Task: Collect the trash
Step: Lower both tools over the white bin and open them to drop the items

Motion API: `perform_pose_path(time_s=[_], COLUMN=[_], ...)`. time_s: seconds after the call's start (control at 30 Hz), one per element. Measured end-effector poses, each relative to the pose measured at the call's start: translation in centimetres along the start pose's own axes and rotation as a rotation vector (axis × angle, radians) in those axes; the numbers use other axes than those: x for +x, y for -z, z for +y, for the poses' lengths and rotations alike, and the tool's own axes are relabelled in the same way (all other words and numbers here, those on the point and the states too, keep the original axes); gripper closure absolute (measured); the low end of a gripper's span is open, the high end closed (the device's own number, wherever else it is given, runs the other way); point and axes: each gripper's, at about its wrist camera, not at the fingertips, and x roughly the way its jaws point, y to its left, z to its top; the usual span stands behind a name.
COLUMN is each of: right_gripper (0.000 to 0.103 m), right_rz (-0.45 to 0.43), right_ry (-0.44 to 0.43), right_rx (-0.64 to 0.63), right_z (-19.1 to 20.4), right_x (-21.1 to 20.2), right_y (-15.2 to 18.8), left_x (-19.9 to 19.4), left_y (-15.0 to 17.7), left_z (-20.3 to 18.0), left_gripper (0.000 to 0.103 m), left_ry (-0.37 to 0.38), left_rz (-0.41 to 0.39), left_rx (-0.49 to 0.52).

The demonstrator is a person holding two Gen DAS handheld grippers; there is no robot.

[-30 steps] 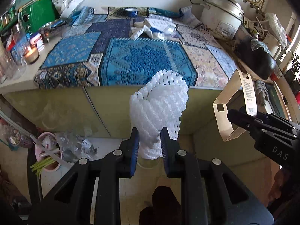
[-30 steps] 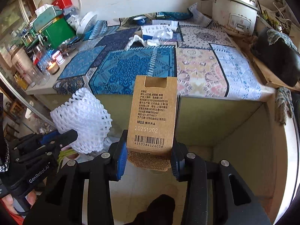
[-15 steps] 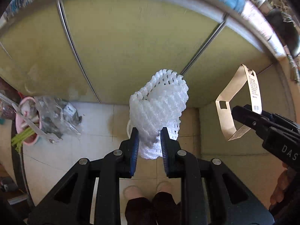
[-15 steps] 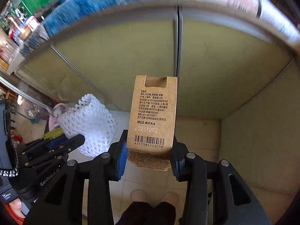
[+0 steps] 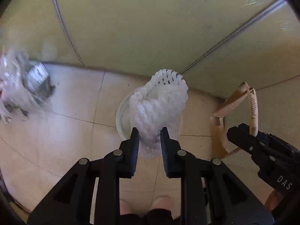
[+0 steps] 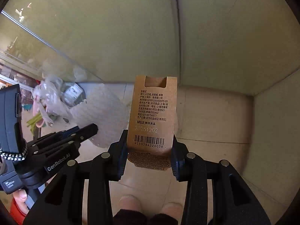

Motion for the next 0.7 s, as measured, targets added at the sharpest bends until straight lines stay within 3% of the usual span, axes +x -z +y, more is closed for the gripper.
perform_pose_path(time_s=[0.17, 0.33, 0.57, 0.7], right_gripper=[0.067, 0.067, 0.066, 0.050], right_rz=[0.046, 0.085, 0.136, 0.138], right_ry=[-0.029, -0.029, -0.025, -0.040], right_rx=[-0.028, -0.077, -0.109, -0.086], right_z=[-0.1, -0.6, -1.5, -1.9], right_x=[6.2, 10.1, 12.0, 11.6], right_y=[-0.1, -0.5, -0.4, -0.6], left_x=[6.8, 10.4, 11.0, 9.8], left_y=[0.7, 1.3, 1.4, 1.6], left_z=[2.1, 2.4, 1.7, 1.3], left_gripper=[0.081, 0.081, 0.074, 0.058], left_ry=[0.031, 0.013, -0.017, -0.028], left_rz=[0.058, 0.087, 0.080, 0.050], left_rx=[-0.052, -0.024, -0.003, 0.023])
